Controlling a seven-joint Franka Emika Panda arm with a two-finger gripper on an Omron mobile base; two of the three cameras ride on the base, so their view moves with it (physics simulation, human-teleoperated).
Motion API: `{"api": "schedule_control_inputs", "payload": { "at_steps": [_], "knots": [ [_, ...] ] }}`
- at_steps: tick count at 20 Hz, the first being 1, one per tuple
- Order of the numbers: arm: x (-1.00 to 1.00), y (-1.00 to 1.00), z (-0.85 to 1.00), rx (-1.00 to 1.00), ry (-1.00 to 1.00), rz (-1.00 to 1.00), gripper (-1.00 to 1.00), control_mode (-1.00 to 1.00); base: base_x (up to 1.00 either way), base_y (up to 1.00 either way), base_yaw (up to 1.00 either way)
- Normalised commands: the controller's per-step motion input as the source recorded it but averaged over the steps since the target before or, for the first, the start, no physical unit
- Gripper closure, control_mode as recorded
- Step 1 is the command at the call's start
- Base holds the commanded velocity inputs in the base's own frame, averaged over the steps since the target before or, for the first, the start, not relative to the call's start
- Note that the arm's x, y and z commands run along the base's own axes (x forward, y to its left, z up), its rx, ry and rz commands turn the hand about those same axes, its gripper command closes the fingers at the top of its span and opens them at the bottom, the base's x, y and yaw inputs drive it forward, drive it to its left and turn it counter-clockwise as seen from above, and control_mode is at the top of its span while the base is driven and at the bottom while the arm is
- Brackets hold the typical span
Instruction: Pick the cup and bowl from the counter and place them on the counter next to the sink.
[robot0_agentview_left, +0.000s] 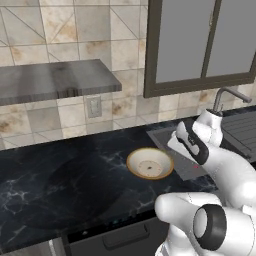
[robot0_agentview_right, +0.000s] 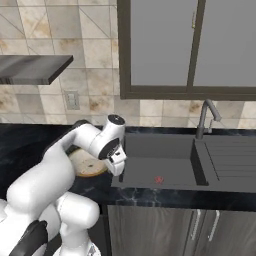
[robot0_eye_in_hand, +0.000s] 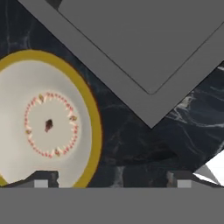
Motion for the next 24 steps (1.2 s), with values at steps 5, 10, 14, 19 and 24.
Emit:
{"api": "schedule_control_inputs", "payload": {
  "at_steps": [5, 10, 14, 19, 24],
  "knots": [
    [-0.49, 0.04, 0.43, -0.21, 0.18, 0.05, -1.0, -1.0, 0.0, 0.0, 0.0],
    [-0.66, 0.31, 0.21, -0.11, 0.12, 0.13, -1.0, -1.0, 0.0, 0.0, 0.0],
    [-0.79, 0.42, 0.0, -0.01, 0.01, 0.19, -1.0, -1.0, 0.0, 0.0, 0.0],
    [-0.77, 0.34, 0.0, 0.0, 0.0, 0.19, -1.0, -1.0, 0.0, 0.0, 0.0],
    [-0.61, 0.25, 0.0, 0.0, 0.0, 0.18, -1.0, -1.0, 0.0, 0.0, 0.0]
  ]
}}
